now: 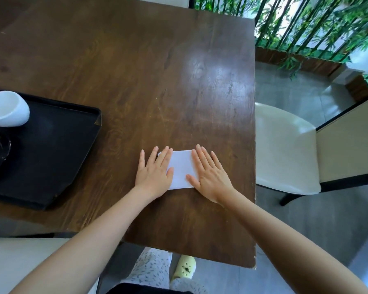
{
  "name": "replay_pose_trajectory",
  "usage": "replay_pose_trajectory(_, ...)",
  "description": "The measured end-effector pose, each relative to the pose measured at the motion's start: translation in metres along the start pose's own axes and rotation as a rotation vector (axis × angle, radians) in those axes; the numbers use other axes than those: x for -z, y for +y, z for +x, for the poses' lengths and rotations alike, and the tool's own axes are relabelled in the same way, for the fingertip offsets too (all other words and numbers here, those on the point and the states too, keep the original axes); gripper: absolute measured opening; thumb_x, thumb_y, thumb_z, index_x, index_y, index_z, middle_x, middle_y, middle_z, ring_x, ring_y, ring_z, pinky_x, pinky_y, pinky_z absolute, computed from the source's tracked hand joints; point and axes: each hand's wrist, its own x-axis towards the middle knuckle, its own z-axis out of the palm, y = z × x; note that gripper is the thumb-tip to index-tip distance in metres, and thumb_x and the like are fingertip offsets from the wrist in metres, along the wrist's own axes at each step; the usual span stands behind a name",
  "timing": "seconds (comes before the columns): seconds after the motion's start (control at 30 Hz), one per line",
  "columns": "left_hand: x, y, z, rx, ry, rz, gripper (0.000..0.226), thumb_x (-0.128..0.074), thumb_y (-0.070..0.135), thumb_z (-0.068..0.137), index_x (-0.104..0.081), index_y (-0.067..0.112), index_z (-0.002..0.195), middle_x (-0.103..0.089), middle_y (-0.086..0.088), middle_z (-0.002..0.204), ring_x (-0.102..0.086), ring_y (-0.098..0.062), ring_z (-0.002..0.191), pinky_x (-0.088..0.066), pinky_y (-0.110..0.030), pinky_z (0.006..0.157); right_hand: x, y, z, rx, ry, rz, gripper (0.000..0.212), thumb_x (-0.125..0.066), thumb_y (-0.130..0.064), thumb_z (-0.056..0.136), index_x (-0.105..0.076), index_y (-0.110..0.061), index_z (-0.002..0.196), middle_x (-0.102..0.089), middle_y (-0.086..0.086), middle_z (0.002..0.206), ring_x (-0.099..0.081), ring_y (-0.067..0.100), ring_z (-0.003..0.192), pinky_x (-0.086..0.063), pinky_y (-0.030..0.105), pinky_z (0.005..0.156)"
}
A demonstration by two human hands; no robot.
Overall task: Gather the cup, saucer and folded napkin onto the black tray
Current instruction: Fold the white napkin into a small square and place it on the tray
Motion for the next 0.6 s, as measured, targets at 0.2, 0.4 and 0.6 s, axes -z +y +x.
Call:
replay_pose_trajectory(0.2,0.039,0.001,0.022,-0.056,-0.121,-0.044,0.065,-0.053,0.036,0.085,-0.027,0.015,0.140,-0.040,-0.009,0.134,-0.037,-0.027,0.124,-0.033,-0.039,0.100,0.019,-0.028,-0.014,-0.301,0.146,0.049,0.043,-0.049,-0.048,0.088,-0.052,-0.009,0.105,-0.055,0.009,0.109,-0.050,0.028,0.101,-0.041,0.035,0.081)
replay_pose_trajectory(0.4,0.070,-0.004,0.046,-0.018,-0.495,-0.279,0.048,-0.059,0.053,0.080,-0.049,0.018,0.111,-0.055,-0.003,0.108,-0.056,-0.020,0.092,-0.049,-0.029,0.067,0.036,-0.036,-0.010,-0.514,-0.050,0.511,0.036,-0.063,-0.028,0.085,-0.047,-0.007,0.109,-0.058,0.011,0.110,-0.057,0.029,0.100,-0.046,0.039,0.079)
replay_pose_trajectory(0.6,0.063,0.000,0.038,-0.123,-0.373,-0.479,0.031,-0.045,0.047,0.091,-0.041,0.024,0.071,-0.047,0.004,0.074,-0.042,-0.013,0.067,-0.030,-0.026,0.056,0.040,-0.023,-0.004,-0.525,-0.122,0.693,0.026,-0.066,-0.023,0.079,-0.046,-0.011,0.092,-0.054,0.003,0.092,-0.049,0.017,0.079,-0.038,0.028,0.061)
